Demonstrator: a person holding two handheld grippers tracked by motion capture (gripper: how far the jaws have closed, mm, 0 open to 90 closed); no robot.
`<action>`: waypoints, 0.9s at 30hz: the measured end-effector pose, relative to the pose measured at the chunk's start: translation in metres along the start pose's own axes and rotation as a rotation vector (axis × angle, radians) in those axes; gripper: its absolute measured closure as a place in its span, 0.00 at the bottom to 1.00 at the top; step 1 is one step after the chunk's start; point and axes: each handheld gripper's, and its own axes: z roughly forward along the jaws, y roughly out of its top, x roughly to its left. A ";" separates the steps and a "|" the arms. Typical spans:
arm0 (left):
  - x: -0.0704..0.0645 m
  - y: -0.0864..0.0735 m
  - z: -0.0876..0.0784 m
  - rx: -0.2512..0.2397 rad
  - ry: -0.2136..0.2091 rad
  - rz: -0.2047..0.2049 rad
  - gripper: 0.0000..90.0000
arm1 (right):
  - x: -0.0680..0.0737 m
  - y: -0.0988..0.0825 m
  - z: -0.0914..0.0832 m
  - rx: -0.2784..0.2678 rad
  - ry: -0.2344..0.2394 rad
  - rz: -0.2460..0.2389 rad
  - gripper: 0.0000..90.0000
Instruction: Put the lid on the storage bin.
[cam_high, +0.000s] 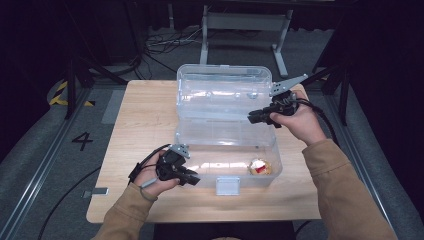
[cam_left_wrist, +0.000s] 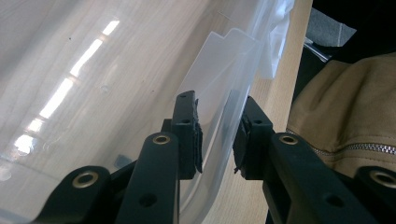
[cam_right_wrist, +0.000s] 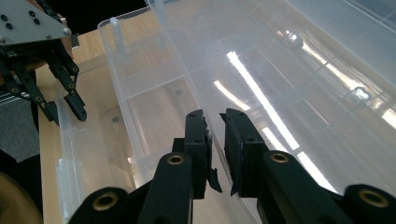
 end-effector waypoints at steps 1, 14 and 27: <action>0.000 0.000 0.000 0.000 0.000 -0.001 0.81 | 0.001 -0.001 -0.001 0.001 0.001 0.000 0.89; 0.000 0.000 0.000 0.000 -0.002 -0.001 0.81 | 0.012 -0.006 -0.005 -0.001 0.017 -0.015 0.89; 0.000 0.000 0.000 -0.001 -0.001 0.000 0.81 | 0.019 -0.012 -0.009 -0.002 0.026 -0.027 0.90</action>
